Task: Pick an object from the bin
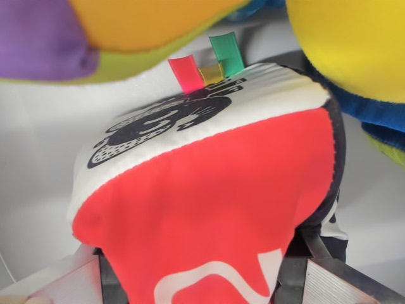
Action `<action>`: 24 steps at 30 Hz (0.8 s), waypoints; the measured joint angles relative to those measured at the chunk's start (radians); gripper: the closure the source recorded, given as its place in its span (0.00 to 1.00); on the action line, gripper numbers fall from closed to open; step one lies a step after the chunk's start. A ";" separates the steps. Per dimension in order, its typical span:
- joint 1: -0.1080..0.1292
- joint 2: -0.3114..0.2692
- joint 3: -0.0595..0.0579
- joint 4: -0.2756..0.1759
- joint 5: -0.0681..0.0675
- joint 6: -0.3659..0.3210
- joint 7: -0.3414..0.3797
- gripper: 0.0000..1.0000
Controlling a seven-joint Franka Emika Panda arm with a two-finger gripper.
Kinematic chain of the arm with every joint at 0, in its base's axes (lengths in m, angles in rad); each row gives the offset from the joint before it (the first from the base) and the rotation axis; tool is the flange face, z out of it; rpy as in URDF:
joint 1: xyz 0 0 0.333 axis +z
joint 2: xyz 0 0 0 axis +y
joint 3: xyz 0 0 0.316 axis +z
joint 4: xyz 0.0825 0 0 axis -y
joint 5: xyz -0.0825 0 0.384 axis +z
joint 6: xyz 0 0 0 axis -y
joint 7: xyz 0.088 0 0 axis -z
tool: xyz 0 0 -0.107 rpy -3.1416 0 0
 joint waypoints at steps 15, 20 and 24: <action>-0.001 -0.003 0.000 0.000 0.000 -0.002 0.000 1.00; -0.002 -0.017 0.003 -0.002 0.004 -0.011 -0.003 1.00; -0.004 -0.040 0.008 -0.005 0.014 -0.031 -0.010 1.00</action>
